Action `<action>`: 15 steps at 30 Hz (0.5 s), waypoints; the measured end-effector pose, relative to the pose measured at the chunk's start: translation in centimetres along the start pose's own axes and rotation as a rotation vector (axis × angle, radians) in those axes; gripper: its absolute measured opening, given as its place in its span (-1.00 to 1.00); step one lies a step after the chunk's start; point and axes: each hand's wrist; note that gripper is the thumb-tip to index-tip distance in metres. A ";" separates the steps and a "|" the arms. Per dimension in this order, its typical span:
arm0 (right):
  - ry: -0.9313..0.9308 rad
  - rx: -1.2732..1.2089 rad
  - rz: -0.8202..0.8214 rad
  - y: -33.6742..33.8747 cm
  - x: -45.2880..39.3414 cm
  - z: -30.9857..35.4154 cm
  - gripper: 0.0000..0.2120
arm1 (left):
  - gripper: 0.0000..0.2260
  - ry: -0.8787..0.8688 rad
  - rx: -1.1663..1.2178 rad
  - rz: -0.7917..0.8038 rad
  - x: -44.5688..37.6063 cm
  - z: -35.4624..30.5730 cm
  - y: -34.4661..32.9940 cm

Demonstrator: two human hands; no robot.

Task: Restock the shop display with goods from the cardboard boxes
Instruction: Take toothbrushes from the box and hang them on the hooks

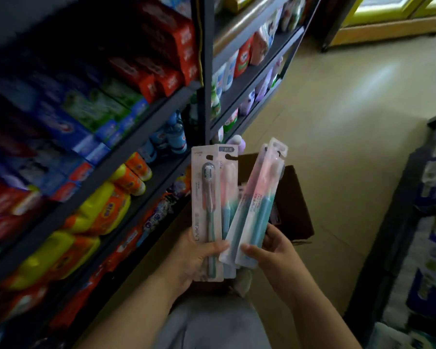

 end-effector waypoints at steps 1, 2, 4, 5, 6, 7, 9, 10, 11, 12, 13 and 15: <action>-0.005 -0.028 0.011 -0.8 1.0 0.1 -0.24 | -0.61 -0.012 0.019 0.012 1.2 -0.6 0.4; -0.008 -0.069 0.028 -1.6 1.9 0.2 -0.14 | -0.61 -0.020 0.042 0.021 2.3 -1.1 0.8; -0.006 -0.159 0.082 -2.8 3.5 0.4 -0.04 | -0.60 -0.035 0.066 0.042 4.3 -1.8 1.6; -0.001 -0.196 0.114 -3.3 4.3 0.5 -0.03 | -0.60 -0.044 0.076 0.054 5.1 -2.1 2.0; 0.005 -0.230 0.138 -3.6 5.0 0.6 -0.02 | -0.61 -0.051 0.089 0.066 5.8 -2.4 2.3; 0.011 -0.259 0.155 -4.0 5.7 0.7 -0.02 | -0.63 -0.057 0.106 0.083 6.4 -2.6 2.6; 0.026 -0.297 0.184 -4.5 6.9 0.8 -0.03 | -0.70 -0.075 0.148 0.115 7.4 -3.0 2.9; 0.036 -0.305 0.200 -4.8 7.4 0.8 -0.06 | -0.74 -0.091 0.159 0.123 7.7 -3.2 3.0; 0.049 -0.299 0.206 -5.1 7.9 0.8 -0.11 | -0.74 -0.115 0.151 0.130 8.0 -3.3 3.0; 0.071 -0.274 0.202 -5.3 8.3 0.8 -0.17 | -0.73 -0.142 0.122 0.140 8.3 -3.5 2.9; 0.097 -0.233 0.187 -5.5 8.6 0.8 -0.24 | -0.72 -0.173 0.076 0.155 8.6 -3.7 2.7; 0.142 -0.154 0.161 -5.8 9.1 0.9 -0.27 | -0.71 -0.221 -0.007 0.165 9.0 -4.0 2.2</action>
Point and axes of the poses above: each hand's wrist, its own x-axis away from the middle knuckle, its own y-axis out of the back of the hand, z = x × y, and after that the axes turned 14 degrees about -x, right-handed
